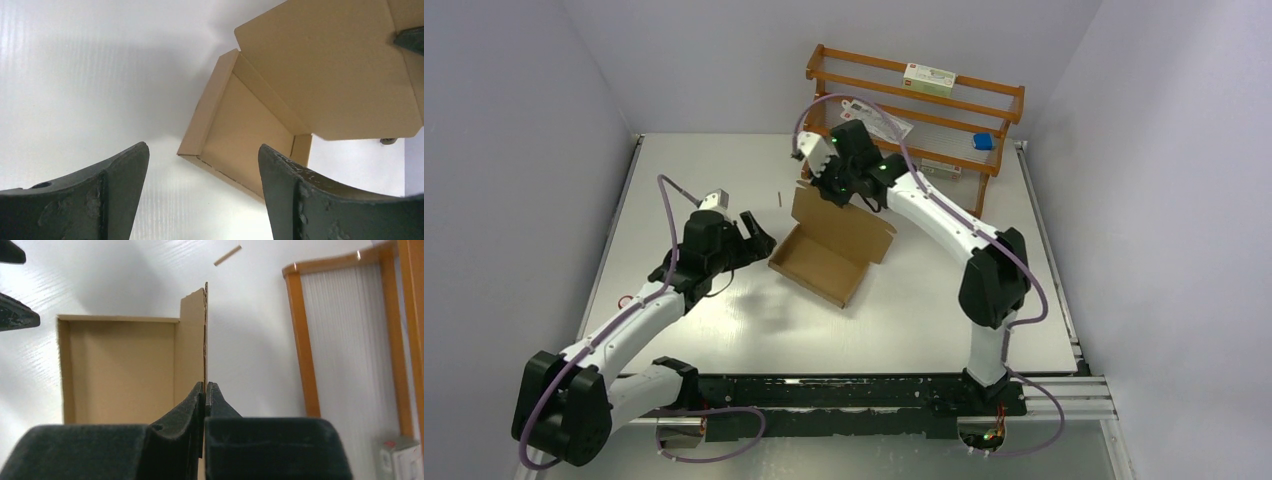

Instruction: Fold the paper box

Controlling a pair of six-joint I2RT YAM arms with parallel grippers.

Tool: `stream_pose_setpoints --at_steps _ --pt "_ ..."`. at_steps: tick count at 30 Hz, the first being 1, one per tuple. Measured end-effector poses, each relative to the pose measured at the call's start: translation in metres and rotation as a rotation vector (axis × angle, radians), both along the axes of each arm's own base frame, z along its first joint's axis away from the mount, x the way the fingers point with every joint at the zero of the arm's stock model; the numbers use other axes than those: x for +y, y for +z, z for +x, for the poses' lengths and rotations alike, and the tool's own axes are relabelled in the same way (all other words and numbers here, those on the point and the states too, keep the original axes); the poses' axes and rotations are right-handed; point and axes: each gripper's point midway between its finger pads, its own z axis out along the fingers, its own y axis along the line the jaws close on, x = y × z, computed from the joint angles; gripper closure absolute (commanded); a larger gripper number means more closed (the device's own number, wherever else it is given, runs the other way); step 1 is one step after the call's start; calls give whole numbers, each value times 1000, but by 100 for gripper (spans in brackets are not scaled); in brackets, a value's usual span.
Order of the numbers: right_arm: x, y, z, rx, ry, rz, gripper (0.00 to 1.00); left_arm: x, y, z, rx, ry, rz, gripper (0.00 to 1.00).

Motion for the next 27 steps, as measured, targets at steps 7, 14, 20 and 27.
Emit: stream_pose_setpoints --at_steps 7,14,20,27 --pt "34 -11 0 -45 222 -126 84 17 9 -4 -24 41 42 6" --pt "43 -17 -8 -48 290 -163 51 25 38 -1 -82 43 95 2" --pt "26 12 -12 -77 181 -125 42 25 59 14 -110 -8 171 2" --pt "-58 59 -30 -115 -12 -21 44 11 72 34 -102 -199 281 2"
